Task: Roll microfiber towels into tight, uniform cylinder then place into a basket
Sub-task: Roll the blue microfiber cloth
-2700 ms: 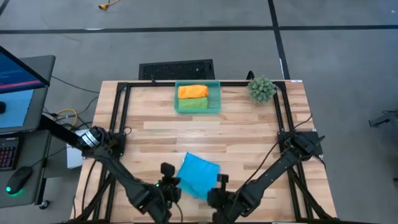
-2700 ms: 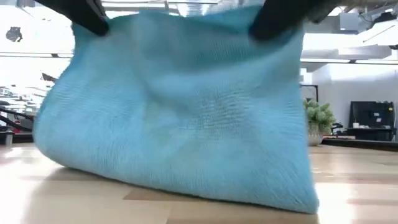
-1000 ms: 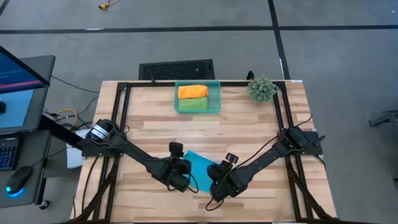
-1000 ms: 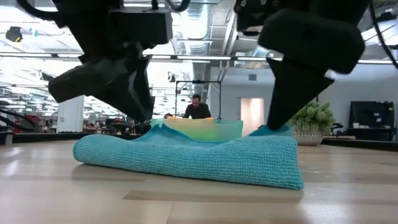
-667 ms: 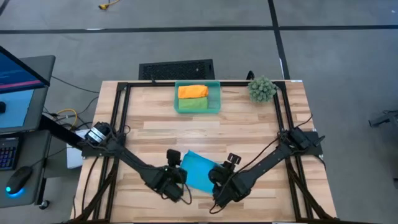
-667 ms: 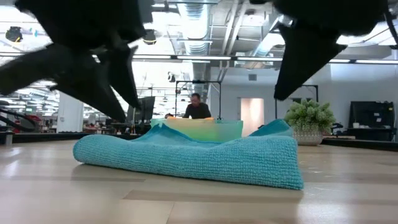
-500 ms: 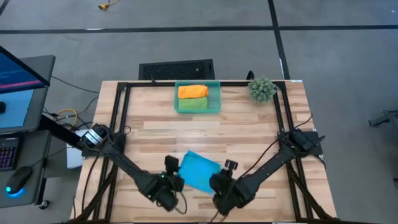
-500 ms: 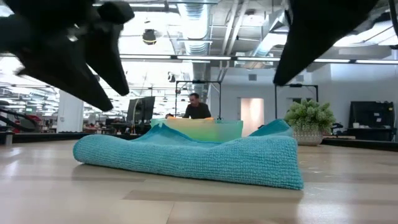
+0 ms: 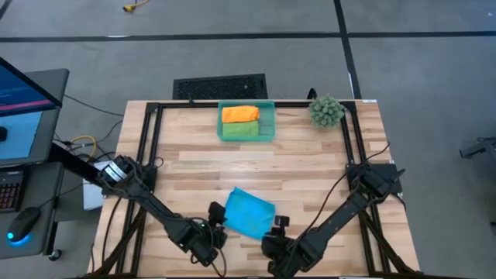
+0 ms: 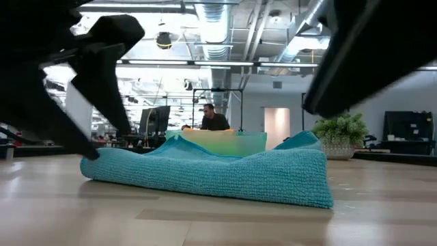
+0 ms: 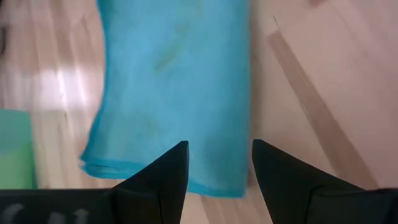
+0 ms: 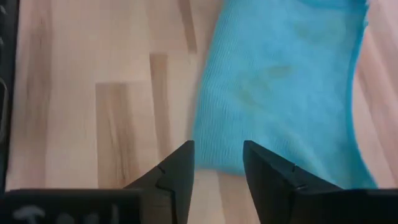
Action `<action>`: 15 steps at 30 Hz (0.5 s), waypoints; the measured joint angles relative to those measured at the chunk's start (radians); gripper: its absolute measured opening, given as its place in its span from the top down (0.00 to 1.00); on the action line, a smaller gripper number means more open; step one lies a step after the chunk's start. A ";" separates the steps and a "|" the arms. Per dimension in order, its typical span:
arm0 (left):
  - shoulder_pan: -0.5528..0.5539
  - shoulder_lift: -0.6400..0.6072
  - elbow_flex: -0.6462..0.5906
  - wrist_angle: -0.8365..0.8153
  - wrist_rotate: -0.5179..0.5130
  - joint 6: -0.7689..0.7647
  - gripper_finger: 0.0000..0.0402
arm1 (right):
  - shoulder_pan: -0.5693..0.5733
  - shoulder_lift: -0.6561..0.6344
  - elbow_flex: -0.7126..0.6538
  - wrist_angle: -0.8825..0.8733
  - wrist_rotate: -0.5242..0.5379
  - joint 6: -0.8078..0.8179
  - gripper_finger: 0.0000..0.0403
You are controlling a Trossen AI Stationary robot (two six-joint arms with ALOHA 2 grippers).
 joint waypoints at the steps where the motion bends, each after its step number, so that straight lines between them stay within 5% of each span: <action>1: -0.001 0.000 -0.009 0.003 -0.001 0.005 0.58 | 0.000 -0.003 0.001 0.005 0.002 0.000 0.59; 15: 0.049 -0.008 -0.109 0.093 0.074 -0.010 0.58 | -0.038 0.063 0.005 0.084 -0.058 -0.077 0.46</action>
